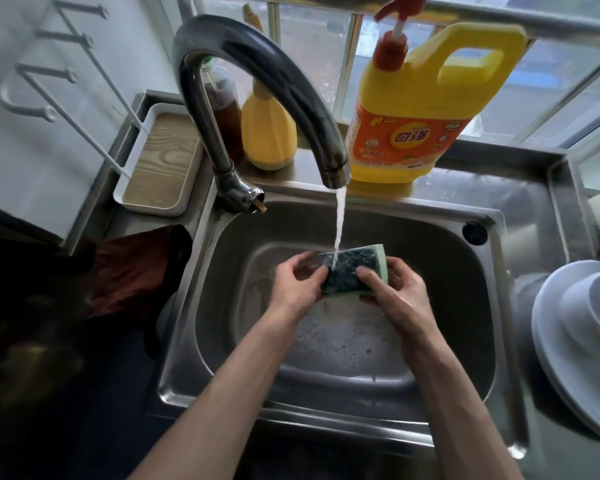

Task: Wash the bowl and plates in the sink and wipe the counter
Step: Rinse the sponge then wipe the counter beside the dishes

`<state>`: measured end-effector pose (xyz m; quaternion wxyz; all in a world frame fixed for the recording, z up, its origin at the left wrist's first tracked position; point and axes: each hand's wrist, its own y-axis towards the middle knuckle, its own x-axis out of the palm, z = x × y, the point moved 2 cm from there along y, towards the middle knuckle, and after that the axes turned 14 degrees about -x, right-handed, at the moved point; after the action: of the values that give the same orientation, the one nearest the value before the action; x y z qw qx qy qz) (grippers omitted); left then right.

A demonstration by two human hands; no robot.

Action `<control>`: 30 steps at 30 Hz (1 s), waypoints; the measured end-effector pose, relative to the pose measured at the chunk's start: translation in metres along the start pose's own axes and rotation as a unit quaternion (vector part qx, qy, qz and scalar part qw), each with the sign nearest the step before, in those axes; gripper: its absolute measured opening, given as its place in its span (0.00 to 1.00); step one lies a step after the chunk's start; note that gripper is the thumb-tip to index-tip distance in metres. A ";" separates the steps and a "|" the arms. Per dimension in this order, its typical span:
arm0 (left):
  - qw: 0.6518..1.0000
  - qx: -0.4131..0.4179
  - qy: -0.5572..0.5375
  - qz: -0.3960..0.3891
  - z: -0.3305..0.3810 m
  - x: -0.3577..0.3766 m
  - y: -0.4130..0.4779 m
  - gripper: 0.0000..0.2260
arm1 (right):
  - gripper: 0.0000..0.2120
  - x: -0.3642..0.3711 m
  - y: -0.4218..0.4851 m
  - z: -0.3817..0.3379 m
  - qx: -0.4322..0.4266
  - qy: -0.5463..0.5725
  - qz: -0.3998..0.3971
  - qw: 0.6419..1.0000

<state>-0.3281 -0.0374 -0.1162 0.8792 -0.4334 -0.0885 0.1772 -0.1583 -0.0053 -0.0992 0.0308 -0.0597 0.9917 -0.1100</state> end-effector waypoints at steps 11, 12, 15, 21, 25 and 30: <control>0.982 -0.070 -0.139 -0.104 0.003 -0.027 -0.018 0.15 | 0.19 0.028 -0.022 0.009 -0.167 -0.089 -0.121 0.975; 0.981 -0.062 -0.149 -0.107 0.001 -0.028 -0.015 0.14 | 0.19 0.025 -0.021 0.010 -0.122 -0.033 -0.089 0.988; 0.973 -0.055 -0.178 -0.139 0.000 -0.022 -0.017 0.13 | 0.17 0.022 -0.017 0.012 -0.016 0.019 -0.023 0.999; 0.970 -0.034 -0.162 -0.180 0.008 -0.007 -0.019 0.15 | 0.15 0.013 -0.014 0.004 0.021 0.073 -0.007 0.997; 0.974 -0.040 -0.126 -0.184 0.002 -0.009 -0.019 0.27 | 0.13 0.008 -0.022 0.007 0.013 0.086 0.058 0.995; 0.988 -0.031 -0.070 -0.135 -0.004 -0.006 -0.020 0.17 | 0.15 0.013 -0.032 0.012 0.030 0.093 0.009 0.995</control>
<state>-0.3278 -0.0534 -0.1030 0.8727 -0.4315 -0.2125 0.0840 -0.1671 -0.0408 -0.1041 -0.0587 -0.0390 0.9871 -0.1441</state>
